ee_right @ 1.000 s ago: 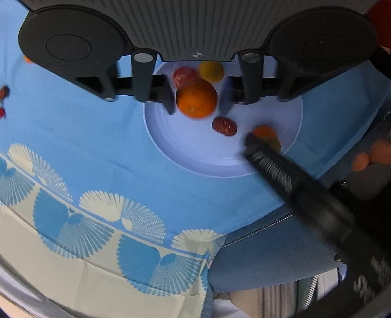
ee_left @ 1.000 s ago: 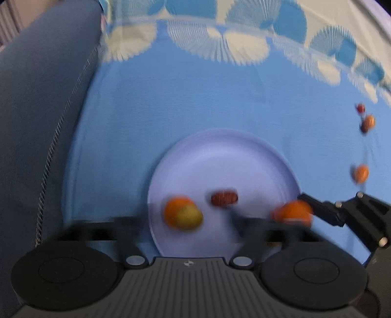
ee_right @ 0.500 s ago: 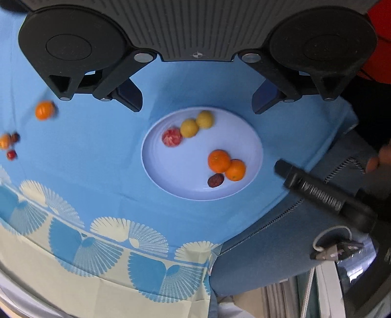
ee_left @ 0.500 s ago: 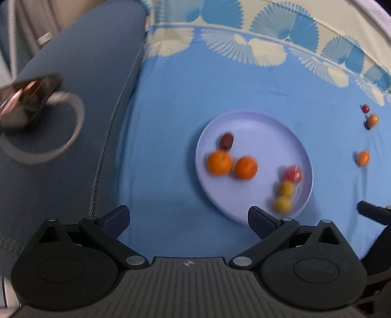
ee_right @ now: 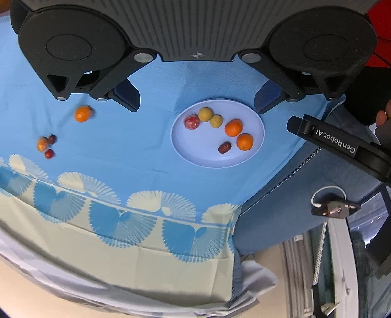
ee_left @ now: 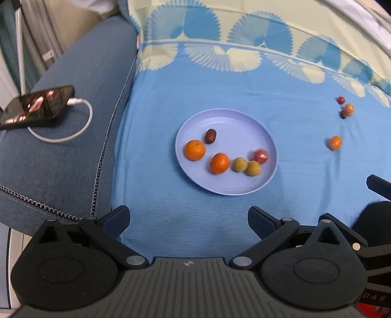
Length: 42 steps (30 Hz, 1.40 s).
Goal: Organize fruits
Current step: 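Lift both tools back from the plate, then move both tools toward the remaining oranges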
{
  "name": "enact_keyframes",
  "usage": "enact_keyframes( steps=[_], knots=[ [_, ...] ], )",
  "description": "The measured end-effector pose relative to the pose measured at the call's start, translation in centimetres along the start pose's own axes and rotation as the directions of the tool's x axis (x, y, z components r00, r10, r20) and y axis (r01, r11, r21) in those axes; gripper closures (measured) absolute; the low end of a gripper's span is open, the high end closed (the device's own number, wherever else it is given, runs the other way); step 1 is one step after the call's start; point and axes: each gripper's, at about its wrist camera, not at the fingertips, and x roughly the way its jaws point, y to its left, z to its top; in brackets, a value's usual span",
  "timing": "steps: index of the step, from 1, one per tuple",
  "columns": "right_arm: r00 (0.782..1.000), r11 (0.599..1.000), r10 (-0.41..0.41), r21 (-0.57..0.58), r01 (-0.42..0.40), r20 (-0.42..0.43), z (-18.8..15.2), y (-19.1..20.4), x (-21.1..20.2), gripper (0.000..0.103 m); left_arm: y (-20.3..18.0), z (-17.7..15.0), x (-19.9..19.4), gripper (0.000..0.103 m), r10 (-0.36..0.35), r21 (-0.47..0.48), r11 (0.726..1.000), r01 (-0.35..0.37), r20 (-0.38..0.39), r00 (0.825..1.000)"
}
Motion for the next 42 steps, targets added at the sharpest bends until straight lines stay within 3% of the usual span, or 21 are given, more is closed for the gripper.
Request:
enact_keyframes(
  steps=[13,26,35,42],
  knots=[
    [0.998,1.0,-0.014,0.018,0.013,0.054,-0.2,-0.2,-1.8,0.003,-1.3,-0.9,-2.1,0.0,0.003,0.008,1.0,-0.003,0.027,1.0],
    [0.999,0.995,-0.015,0.096,0.011,0.048,-0.5,-1.5,-1.4,0.003,-2.0,-1.0,-1.4,0.0,0.009,0.038,0.999,-0.009,0.006,1.0],
    [0.999,0.979,-0.037,0.2,0.03,0.031,-1.0,-4.2,-0.4,0.003,-3.8,-0.3,0.1,0.0,0.01,0.084,0.996,-0.007,-0.029,1.0],
    [0.994,0.964,-0.105,0.248,0.093,0.033,-1.3,-7.2,0.4,0.003,-6.4,1.0,1.7,0.0,-0.009,0.122,0.992,0.015,-0.048,0.999]
  ],
)
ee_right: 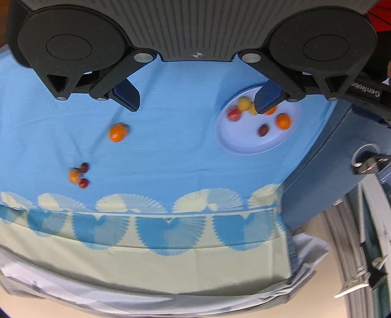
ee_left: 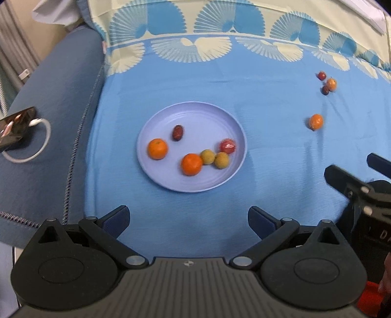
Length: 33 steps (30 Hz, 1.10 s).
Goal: Organize fruits
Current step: 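Move both tools toward the remaining oranges, then grasp an orange with the left tool while the right tool grasps a bagged orange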
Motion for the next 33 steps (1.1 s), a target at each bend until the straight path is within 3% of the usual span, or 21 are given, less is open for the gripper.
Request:
enact_keyframes(
  steps=[9,17,21,24,28,33],
  knots=[
    [0.974,0.974,-0.215,0.092,0.209,0.066,2.8,-9.1,2.9,0.003,-6.9,4.3,3.1,0.0,-0.096,0.089,0.992,0.094,0.016,0.995],
    [0.938,0.934,-0.337,0.156,0.323,0.079,5.4,-19.3,10.5,0.003,-15.7,9.7,8.9,0.0,-0.184,0.224,0.958,0.178,0.006,0.983],
    [0.934,0.924,-0.35,0.193,0.33,0.078,7.2,-24.4,15.5,0.003,-20.1,12.4,12.9,0.0,-0.231,0.28,0.932,0.228,-0.025,0.973],
    [0.935,0.921,-0.352,0.191,0.338,0.042,8.3,-27.7,20.3,0.003,-23.0,14.1,16.0,0.0,-0.227,0.328,0.917,0.226,-0.035,0.973],
    [0.94,0.934,-0.339,0.142,0.329,0.048,9.3,-29.4,24.9,0.004,-25.4,15.4,19.5,0.0,-0.239,0.365,0.9,0.238,-0.043,0.97],
    [0.942,0.935,-0.335,0.128,0.33,0.019,10.2,-30.7,28.8,0.004,-26.1,16.1,22.9,0.0,-0.214,0.361,0.902,0.235,-0.099,0.972]
  ],
)
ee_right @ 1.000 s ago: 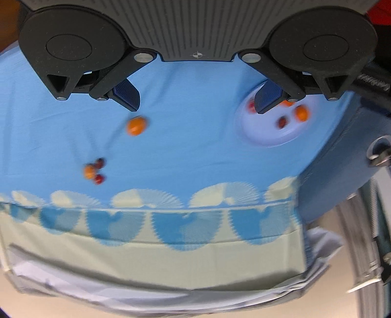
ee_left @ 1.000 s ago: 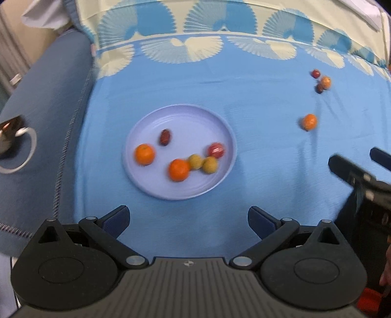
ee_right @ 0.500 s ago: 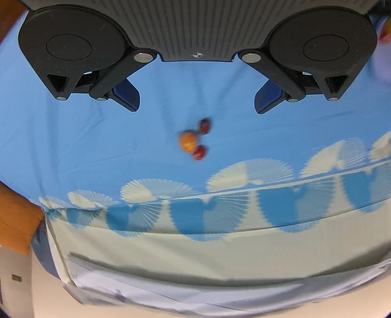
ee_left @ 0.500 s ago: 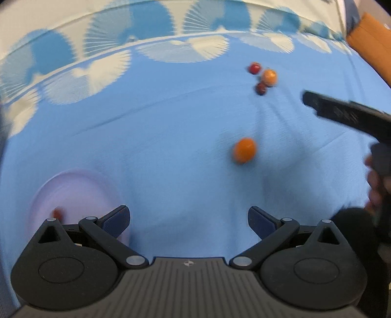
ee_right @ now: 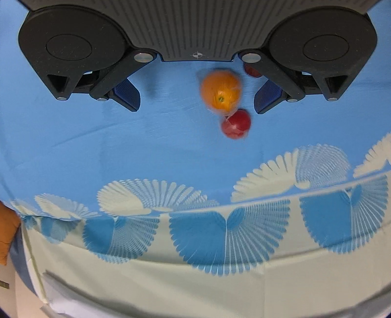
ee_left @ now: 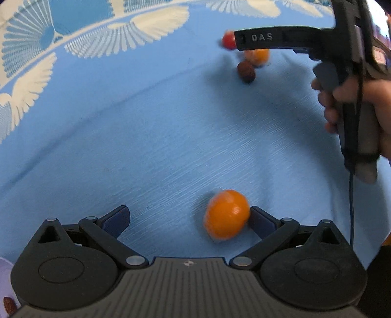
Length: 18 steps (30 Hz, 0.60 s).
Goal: Organize fruits
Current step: 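Grasp an orange with the left tool while the right tool grasps a bagged orange, then carry both oranges over to the plate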
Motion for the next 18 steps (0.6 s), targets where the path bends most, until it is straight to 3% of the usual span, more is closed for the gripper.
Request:
enact_keyframes(
  steps=[2,10,11,13,14,15,17,18],
  knots=[
    [0.996,0.997,-0.064,-0.042,0.061,-0.067,-0.2,0.1,1.8,0.002,0.5,-0.1,0.3,0.0,-0.021,-0.018,1.0,0.021,0.006,1.0],
    [0.997,0.998,-0.06,-0.028,0.059,-0.039,-0.6,-0.1,1.5,0.004,0.5,-0.6,0.1,0.0,-0.017,-0.018,1.0,0.018,0.012,1.0],
    [0.997,0.998,-0.062,-0.028,0.061,-0.04,-0.6,0.0,1.3,0.009,0.5,-0.5,0.0,0.0,-0.017,-0.022,1.0,0.017,0.007,1.0],
    [0.999,0.998,-0.042,-0.051,0.041,-0.027,-0.5,0.4,0.5,0.058,0.5,-0.4,-0.7,0.015,-0.017,-0.027,0.999,0.018,0.026,0.999],
    [0.997,0.994,-0.064,-0.088,0.061,-0.032,-0.3,0.8,0.0,0.064,0.7,-0.2,-1.7,0.049,-0.058,-0.023,0.998,0.059,0.049,0.997],
    [0.997,0.994,-0.064,-0.097,0.059,-0.052,-0.2,0.9,-0.4,0.065,0.5,-0.2,-2.3,0.067,-0.095,-0.013,0.995,0.096,0.059,0.994],
    [0.998,0.999,-0.053,-0.016,0.052,-0.028,-0.2,-0.3,-1.6,0.065,0.3,-0.2,-3.5,0.067,-0.099,0.0,0.995,0.099,0.081,0.992],
    [0.996,0.996,-0.085,0.009,0.086,-0.022,-0.1,-0.9,-2.3,0.065,0.4,-0.4,-4.1,0.067,-0.091,0.01,0.996,0.09,0.097,0.991]
  ],
)
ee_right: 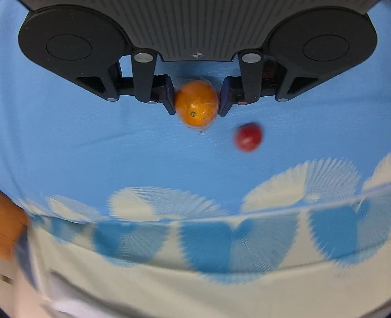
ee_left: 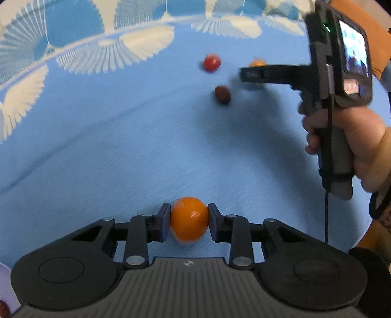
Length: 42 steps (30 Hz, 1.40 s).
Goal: Organize fruits
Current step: 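Carry both oranges over to the plate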
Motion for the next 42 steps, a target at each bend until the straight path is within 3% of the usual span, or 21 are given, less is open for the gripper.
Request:
enact_keyframes(
  steps=[2,5,13,18,21,28,31,33,38,42],
  knots=[
    [0.999,0.996,-0.053,0.069,0.053,0.006,0.0,-1.7,-1.8,0.064,0.2,-0.4,-1.3,0.067,0.009,0.013,1.0,-0.009,0.017,1.0],
    [0.999,0.983,-0.049,0.177,0.045,0.019,-0.5,-4.0,-6.0,0.064,0.9,-1.3,-3.9,0.067,0.023,-0.001,1.0,-0.023,0.037,0.999],
    [0.996,0.97,0.036,0.238,-0.056,0.086,-3.4,-2.9,-19.0,0.064,2.8,-5.5,-12.8,0.067,0.092,-0.091,0.992,-0.085,0.08,0.993],
    [0.982,0.978,0.141,0.133,-0.158,0.127,-4.8,1.5,-26.0,0.064,3.8,-9.9,-18.6,0.067,0.141,-0.13,0.983,-0.127,0.109,0.984],
    [0.963,0.968,0.234,0.053,-0.243,0.135,-5.7,4.8,-30.0,0.064,4.6,-12.8,-22.0,0.067,0.186,-0.18,0.97,-0.164,0.113,0.976],
    [0.901,0.9,0.425,-0.15,-0.41,0.087,-9.4,12.4,-38.0,0.064,6.9,-19.7,-28.1,0.067,0.297,-0.307,0.914,-0.265,0.062,0.953],
    [0.878,0.869,0.476,-0.176,-0.462,0.046,-11.3,14.6,-40.6,0.064,8.1,-22.8,-29.6,0.067,0.333,-0.348,0.887,-0.302,0.03,0.942],
    [0.866,0.853,0.5,-0.181,-0.49,0.014,-12.3,15.5,-41.7,0.064,9.0,-24.5,-30.5,0.067,0.345,-0.375,0.873,-0.312,0.024,0.938],
    [0.861,0.827,0.509,-0.267,-0.495,-0.021,-13.8,17.9,-43.9,0.064,10.3,-27.4,-32.2,0.067,0.352,-0.442,0.845,-0.3,0.04,0.935],
    [0.859,0.809,0.512,-0.326,-0.49,-0.019,-14.5,19.0,-45.2,0.064,10.4,-28.3,-32.9,0.067,0.347,-0.456,0.845,-0.281,0.068,0.935]
  ],
)
